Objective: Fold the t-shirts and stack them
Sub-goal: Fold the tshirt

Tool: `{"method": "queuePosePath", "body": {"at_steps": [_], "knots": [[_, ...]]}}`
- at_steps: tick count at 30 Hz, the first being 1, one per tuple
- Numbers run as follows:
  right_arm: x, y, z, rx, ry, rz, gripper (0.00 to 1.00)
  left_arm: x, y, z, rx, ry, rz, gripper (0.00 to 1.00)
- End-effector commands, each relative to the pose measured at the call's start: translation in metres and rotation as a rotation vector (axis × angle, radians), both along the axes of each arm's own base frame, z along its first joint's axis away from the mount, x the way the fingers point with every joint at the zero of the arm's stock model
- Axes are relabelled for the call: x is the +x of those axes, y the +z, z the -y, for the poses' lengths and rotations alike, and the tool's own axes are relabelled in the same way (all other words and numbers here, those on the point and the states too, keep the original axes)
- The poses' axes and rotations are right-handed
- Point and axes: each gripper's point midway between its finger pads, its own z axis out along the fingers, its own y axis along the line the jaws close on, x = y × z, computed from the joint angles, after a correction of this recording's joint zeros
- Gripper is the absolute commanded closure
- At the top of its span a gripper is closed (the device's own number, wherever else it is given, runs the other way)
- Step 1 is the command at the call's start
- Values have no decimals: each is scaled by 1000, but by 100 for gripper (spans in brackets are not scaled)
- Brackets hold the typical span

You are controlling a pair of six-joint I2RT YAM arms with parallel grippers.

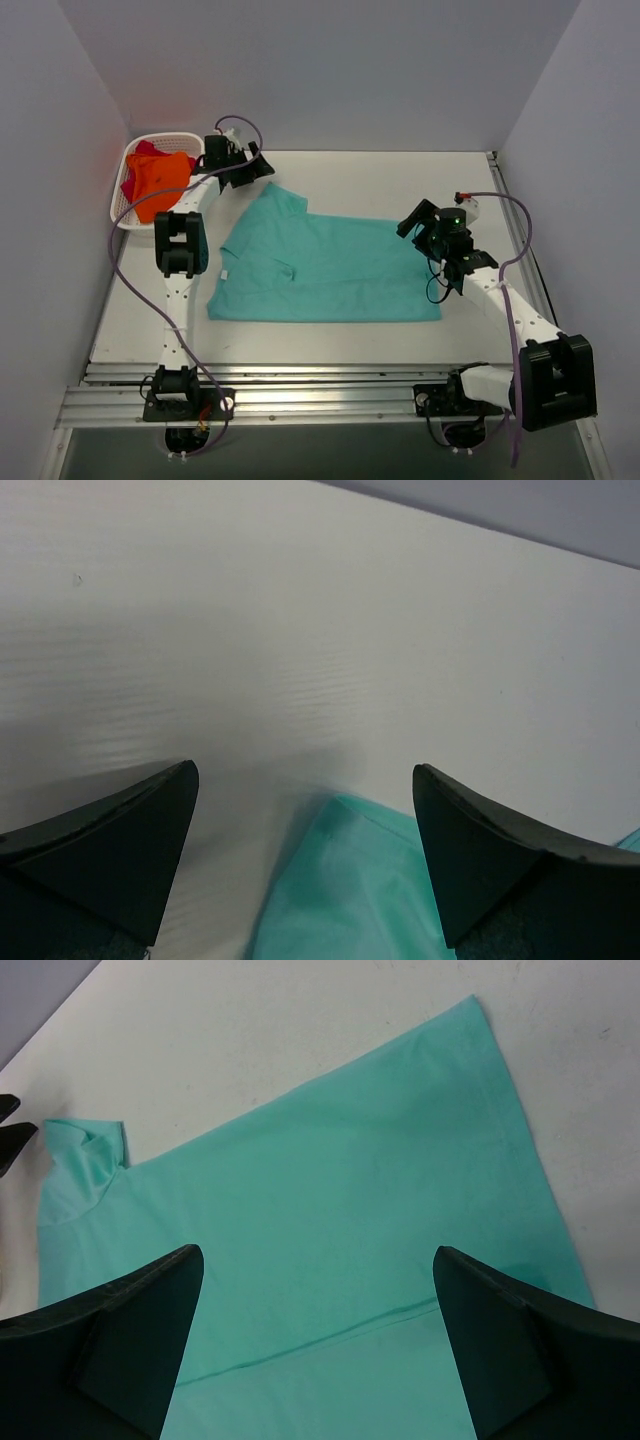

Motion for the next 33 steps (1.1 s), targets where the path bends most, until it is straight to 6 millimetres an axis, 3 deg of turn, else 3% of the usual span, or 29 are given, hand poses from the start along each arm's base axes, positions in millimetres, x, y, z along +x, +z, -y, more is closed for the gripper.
{"method": "queuePosePath", "body": {"at_steps": [1,5,8,14,18,25,26,31,32,33], "knots": [[12,7,2,-9,-6,31,5,-31,1,13,5,-34,-72,1],[11,-1,0,-4,2,12,5,-47,-9,8,18,-4,-120,1],[11,-1,-1,0,5,12,5,-56,-14,16,4,-28,-132,1],[8,-2,1,-2,-1,13,5,-60,-32,27,36,-41,-167,0],[6,-1,3,-10,-11,14,4,-58,-38,27,46,-26,-177,10],[7,-4,6,-25,-20,5,4,-58,-43,26,58,-19,-197,46],[8,-4,6,-26,-21,6,5,-59,-45,26,59,-20,-199,56],[8,-9,8,-35,-30,-7,5,-58,-49,24,68,-6,-219,84],[9,-13,9,-41,-36,-14,5,-57,-49,23,72,1,-222,93],[10,-13,10,-40,-39,-15,5,-57,-50,23,75,1,-224,96]]}}
